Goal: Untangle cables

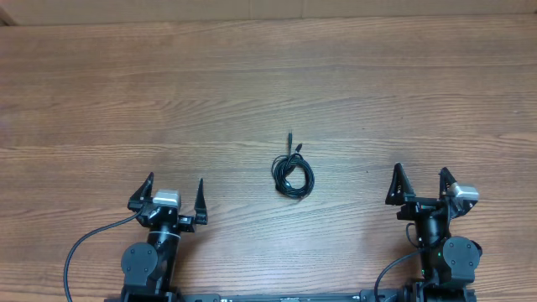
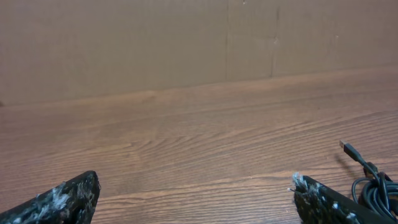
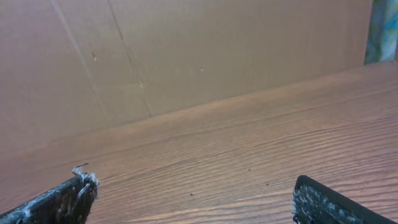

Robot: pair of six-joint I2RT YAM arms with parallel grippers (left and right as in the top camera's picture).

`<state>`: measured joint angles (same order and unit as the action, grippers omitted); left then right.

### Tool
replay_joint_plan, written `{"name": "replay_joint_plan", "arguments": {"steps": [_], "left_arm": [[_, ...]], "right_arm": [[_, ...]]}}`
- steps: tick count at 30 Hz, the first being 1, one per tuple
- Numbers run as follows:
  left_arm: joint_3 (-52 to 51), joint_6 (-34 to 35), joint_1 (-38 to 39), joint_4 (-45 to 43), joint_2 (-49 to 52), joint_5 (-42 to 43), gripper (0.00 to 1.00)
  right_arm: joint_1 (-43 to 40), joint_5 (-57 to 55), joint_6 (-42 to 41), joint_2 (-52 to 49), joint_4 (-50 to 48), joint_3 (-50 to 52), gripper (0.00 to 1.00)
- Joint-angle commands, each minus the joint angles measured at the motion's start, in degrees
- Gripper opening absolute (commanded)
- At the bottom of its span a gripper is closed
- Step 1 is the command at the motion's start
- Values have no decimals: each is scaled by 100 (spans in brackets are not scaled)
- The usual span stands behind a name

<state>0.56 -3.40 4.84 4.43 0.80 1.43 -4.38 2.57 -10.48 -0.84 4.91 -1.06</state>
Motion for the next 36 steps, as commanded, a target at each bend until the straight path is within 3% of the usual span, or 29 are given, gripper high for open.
{"name": "replay_joint_plan", "arguments": {"steps": [1,29,31,36], "left_arm": [[-28,-90,-22,2,-55,7,100],[-28,-90,-22,2,-55,7,99],[-28,-90,-22,2,-55,7,99],[-28,-90,-22,2,-55,7,99]], "right_arm": [[-7,-39,-17,68,-31,61,100],[-7,76,-146,68,-37,61,100],[-7,291,-693,68,-444,61,100],[-13,-166,-715,68,-1451,57,100]]}}
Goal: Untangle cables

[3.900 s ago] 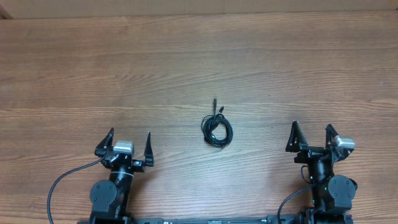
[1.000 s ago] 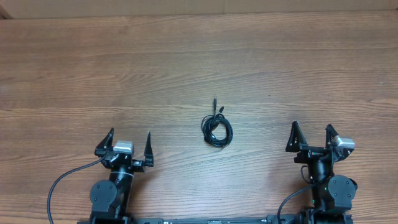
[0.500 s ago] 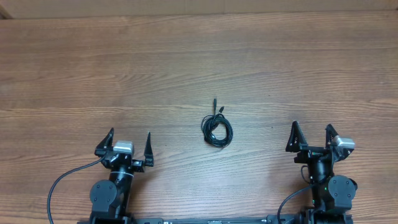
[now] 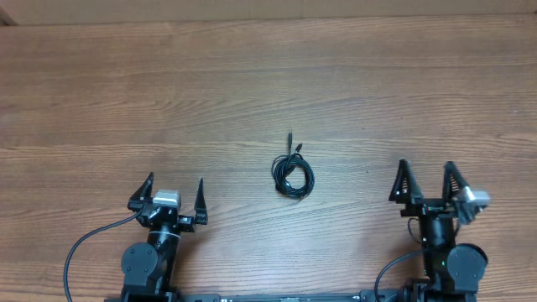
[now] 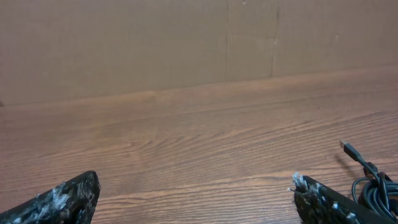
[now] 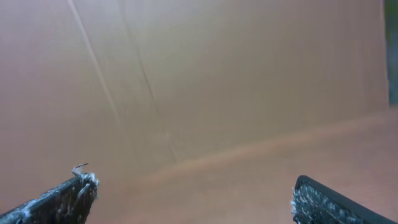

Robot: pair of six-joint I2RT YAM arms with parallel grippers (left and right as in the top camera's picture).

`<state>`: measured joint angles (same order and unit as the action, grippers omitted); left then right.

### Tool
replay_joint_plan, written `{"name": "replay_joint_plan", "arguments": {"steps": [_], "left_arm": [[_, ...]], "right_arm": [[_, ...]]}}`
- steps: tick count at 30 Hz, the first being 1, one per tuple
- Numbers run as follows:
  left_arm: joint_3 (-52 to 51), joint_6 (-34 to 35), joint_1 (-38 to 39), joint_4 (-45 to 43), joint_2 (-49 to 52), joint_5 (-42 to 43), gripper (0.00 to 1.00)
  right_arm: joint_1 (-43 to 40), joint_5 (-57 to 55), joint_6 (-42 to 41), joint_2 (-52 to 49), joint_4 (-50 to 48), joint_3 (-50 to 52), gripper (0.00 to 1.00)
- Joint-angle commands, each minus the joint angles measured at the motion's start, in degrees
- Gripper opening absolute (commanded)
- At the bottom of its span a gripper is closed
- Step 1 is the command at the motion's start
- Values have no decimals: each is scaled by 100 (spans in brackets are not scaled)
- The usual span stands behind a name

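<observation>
A small black coiled cable (image 4: 293, 173) with one plug end pointing away lies at the middle of the wooden table (image 4: 252, 84). In the left wrist view its coil and plug (image 5: 371, 183) show at the far right edge. My left gripper (image 4: 174, 192) stands open near the front left, well to the left of the cable. My right gripper (image 4: 426, 179) is open at the front right, apart from the cable. Its wrist view is blurred and shows only its fingertips (image 6: 74, 190) against the cardboard wall; the cable is out of that view.
A brown cardboard wall (image 5: 186, 43) runs along the far edge of the table. A black cable from the left arm's base (image 4: 84, 247) loops by the front left edge.
The right gripper has shifted slightly and turned; its wrist view now looks higher at the cardboard wall and is blurred. The left gripper and the cable are where they were.
</observation>
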<state>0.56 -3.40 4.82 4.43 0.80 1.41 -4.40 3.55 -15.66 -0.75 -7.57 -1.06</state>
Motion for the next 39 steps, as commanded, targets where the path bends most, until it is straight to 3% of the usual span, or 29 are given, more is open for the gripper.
{"name": "replay_joint_plan", "arguments": {"steps": [1,15,21,27,34,39], "left_arm": [[-28,-90,-20,2,-55,9,100],[-28,-90,-20,2,-55,9,100],[-28,-90,-20,2,-55,9,100],[-28,-90,-20,2,-55,9,100],[-28,-90,-20,2,-55,9,100],[-28,-90,-20,2,-55,9,100]], "right_arm": [[-11,-345,-173,59,-326,52,100],[-11,-33,-264,-219,81,-922,100],[-11,310,-1119,-1224,164,-1720,100],[-11,396,-1154,-2629,717,-2656,100],[-11,863,-1626,-4417,-1528,-2887,100],[-9,1349,-1735,-5313,-2162,-2889,100]]}}
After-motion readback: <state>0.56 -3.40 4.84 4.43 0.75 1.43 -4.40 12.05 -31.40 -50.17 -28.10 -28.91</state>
